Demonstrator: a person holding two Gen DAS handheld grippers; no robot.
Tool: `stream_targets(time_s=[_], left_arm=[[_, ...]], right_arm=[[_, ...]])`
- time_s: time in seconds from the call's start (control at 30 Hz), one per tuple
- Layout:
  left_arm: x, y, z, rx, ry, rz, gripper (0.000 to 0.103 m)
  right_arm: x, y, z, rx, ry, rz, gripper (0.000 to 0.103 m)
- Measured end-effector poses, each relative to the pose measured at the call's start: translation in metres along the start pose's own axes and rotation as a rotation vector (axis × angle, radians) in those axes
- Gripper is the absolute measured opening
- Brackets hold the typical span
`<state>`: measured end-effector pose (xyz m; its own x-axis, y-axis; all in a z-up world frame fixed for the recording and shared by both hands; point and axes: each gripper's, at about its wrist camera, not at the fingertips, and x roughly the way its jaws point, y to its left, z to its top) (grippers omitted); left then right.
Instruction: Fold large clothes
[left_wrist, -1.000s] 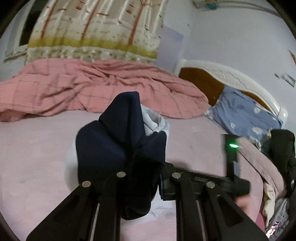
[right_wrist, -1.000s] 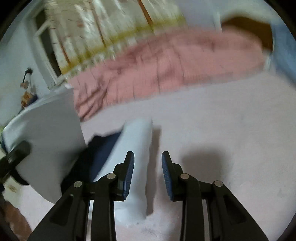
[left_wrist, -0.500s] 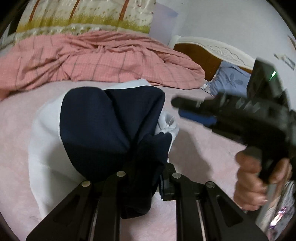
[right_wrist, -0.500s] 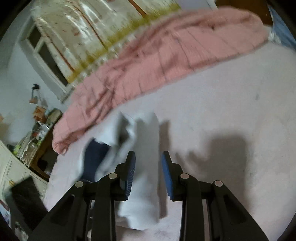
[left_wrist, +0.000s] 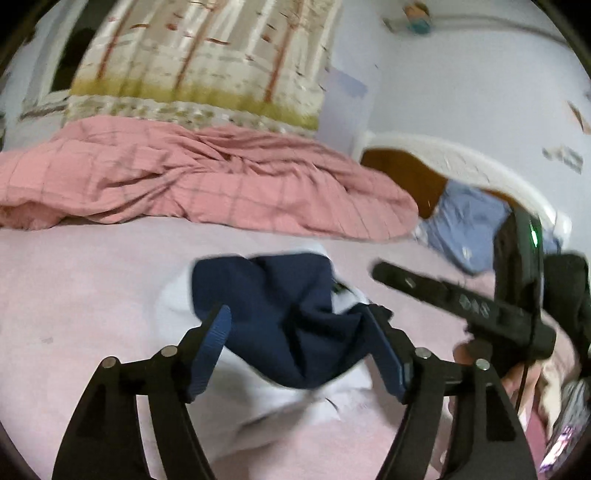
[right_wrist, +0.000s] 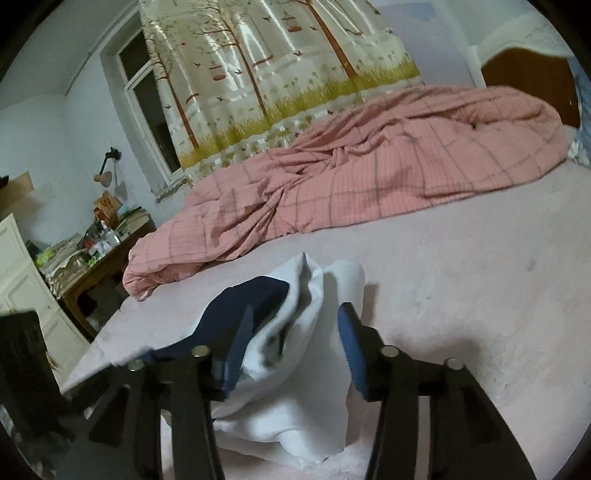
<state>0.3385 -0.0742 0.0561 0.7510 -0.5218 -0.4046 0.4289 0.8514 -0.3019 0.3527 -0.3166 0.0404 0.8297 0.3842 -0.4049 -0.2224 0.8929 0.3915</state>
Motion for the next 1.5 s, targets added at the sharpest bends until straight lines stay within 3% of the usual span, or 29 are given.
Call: stream_targets(time_s=[0.1,0.23,0.33,0.4,0.43,0.47,0.5,0.6,0.63,0.67,0.73,0.83,0.9,1.07,1.13,1.2,1.3,1.4,1.5], left_arm=[[-0.007,0.026,0.008,-0.08,-0.02,-0.019,0.075],[-0.005,0.043,0.008,-0.104,-0.027,0.008,0.077],[0.005,0.046,0.005,-0.141,0.025,-0.095,0.077],[0.015,0.041,0.0,-0.15,0.082,-0.191,0.065],[0.02,0.036,-0.002,-0.15,0.102,-0.233,0.043],[0.027,0.03,-0.005,-0.146,0.144,-0.288,0.03],[0.03,0.025,-0.007,-0.143,0.176,-0.31,0.028],[0.017,0.015,-0.004,-0.082,0.119,-0.252,0.029],[0.008,0.013,-0.001,-0.059,0.08,-0.223,0.034],[-0.004,0.013,0.003,-0.042,0.029,-0.188,0.05],[-0.028,0.018,0.011,-0.048,-0.069,-0.134,0.067],[-0.056,0.029,0.021,-0.062,-0.152,-0.151,0.07],[-0.064,0.033,0.024,-0.056,-0.185,-0.074,0.074],[-0.04,0.045,0.019,-0.024,-0.152,0.151,0.076],[-0.025,0.053,0.013,-0.03,-0.115,0.198,0.076],[-0.014,0.063,0.008,-0.086,-0.081,0.201,0.076],[-0.014,0.076,0.008,-0.2,-0.079,0.138,0.076],[-0.025,0.08,0.008,-0.211,-0.119,0.152,0.076],[-0.03,0.084,0.013,-0.211,-0.144,0.167,0.078]], right_arm=[[-0.002,0.007,-0.001,-0.019,-0.011,0.033,0.052],[0.0,0.025,-0.008,-0.087,-0.02,0.06,0.056],[0.002,0.037,-0.013,-0.13,-0.026,0.02,0.056],[0.002,0.04,-0.013,-0.13,-0.034,0.014,0.057],[0.001,0.038,-0.012,-0.118,-0.035,0.018,0.057],[0.0,0.035,-0.011,-0.101,-0.038,0.025,0.057],[-0.002,0.031,-0.009,-0.084,-0.039,0.032,0.056],[-0.006,0.017,-0.004,-0.02,-0.032,0.082,0.056],[-0.007,0.013,-0.002,0.003,-0.033,0.091,0.056],[-0.007,0.011,-0.002,0.015,-0.035,0.095,0.056],[-0.008,0.012,-0.003,0.009,-0.035,0.096,0.056],[-0.005,0.024,-0.006,-0.029,-0.032,0.108,0.056],[-0.001,0.035,-0.009,-0.07,-0.023,0.108,0.056],[0.018,0.068,-0.022,-0.179,0.029,0.09,0.056],[0.025,0.075,-0.027,-0.184,0.044,0.103,0.057],[0.027,0.077,-0.03,-0.168,0.04,0.118,0.062],[0.021,0.081,-0.033,-0.164,0.0,0.097,0.074],[0.017,0.088,-0.034,-0.186,-0.004,0.122,0.083],[0.014,0.095,-0.037,-0.198,-0.016,0.132,0.084]])
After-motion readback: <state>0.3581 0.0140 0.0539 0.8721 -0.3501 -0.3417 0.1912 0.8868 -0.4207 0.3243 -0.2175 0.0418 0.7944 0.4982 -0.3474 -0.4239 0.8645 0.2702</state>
